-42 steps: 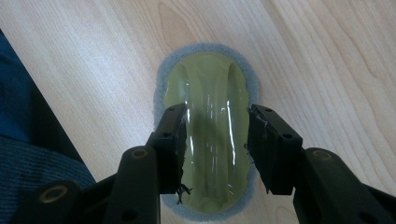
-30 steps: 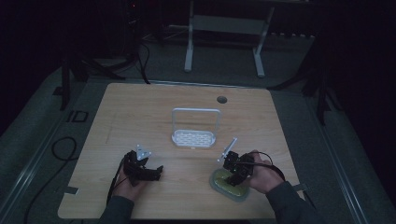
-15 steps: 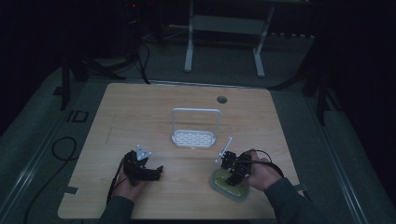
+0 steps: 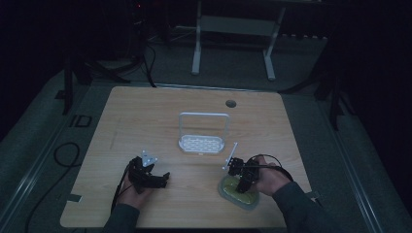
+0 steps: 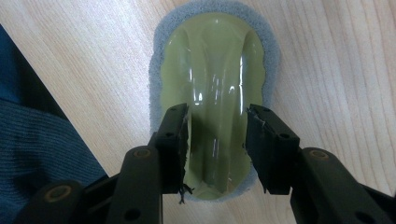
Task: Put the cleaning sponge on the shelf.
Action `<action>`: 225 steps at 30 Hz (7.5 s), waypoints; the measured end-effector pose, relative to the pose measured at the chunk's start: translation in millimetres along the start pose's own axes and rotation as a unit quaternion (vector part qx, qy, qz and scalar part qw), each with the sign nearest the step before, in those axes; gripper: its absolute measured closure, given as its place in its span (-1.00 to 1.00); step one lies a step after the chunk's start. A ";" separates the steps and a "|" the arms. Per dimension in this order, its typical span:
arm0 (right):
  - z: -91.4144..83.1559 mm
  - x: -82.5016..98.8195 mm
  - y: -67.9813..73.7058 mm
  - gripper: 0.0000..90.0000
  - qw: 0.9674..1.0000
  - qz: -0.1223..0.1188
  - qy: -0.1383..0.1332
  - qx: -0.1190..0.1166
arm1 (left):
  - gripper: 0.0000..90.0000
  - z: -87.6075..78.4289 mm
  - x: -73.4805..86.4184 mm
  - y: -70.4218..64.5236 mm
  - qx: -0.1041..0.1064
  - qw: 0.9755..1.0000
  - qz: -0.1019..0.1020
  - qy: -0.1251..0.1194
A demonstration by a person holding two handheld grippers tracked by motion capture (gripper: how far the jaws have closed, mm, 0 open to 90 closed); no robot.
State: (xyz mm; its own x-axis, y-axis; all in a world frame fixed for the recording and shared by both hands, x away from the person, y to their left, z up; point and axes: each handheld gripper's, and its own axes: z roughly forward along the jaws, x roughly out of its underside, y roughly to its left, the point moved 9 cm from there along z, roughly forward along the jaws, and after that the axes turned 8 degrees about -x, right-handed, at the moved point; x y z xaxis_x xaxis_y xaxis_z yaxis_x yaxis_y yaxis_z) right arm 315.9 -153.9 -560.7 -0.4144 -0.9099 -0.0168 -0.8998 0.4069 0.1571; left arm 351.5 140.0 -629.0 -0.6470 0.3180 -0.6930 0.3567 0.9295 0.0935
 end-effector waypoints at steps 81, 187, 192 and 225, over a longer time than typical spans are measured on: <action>-31.4 -50.9 -26.0 0.59 0.993 -0.088 -0.022 0.079 | -0.94 0.0 -0.1 0.0 0.000 1.000 -0.001 0.000; -52.4 -154.0 -46.7 0.60 0.957 -0.222 -0.026 0.183 | -0.94 0.3 -0.5 -0.5 0.000 1.000 0.000 0.000; -49.6 -157.8 -49.0 0.60 0.955 -0.226 -0.021 0.189 | -0.94 0.4 -0.5 -0.5 0.000 1.000 0.000 -0.001; -22.6 -178.5 -59.7 0.59 0.950 -0.235 0.005 0.207 | -0.94 0.4 -0.6 -0.5 0.000 1.000 -0.001 -0.001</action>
State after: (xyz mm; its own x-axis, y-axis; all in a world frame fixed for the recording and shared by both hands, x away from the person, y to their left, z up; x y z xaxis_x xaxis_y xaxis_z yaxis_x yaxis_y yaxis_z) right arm 446.7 -17.6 -544.8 0.0457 -0.9987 0.0210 -0.9623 -0.0497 -0.2675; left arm 351.9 139.3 -629.0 -0.6463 0.3167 -0.6943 0.3559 0.9299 0.0928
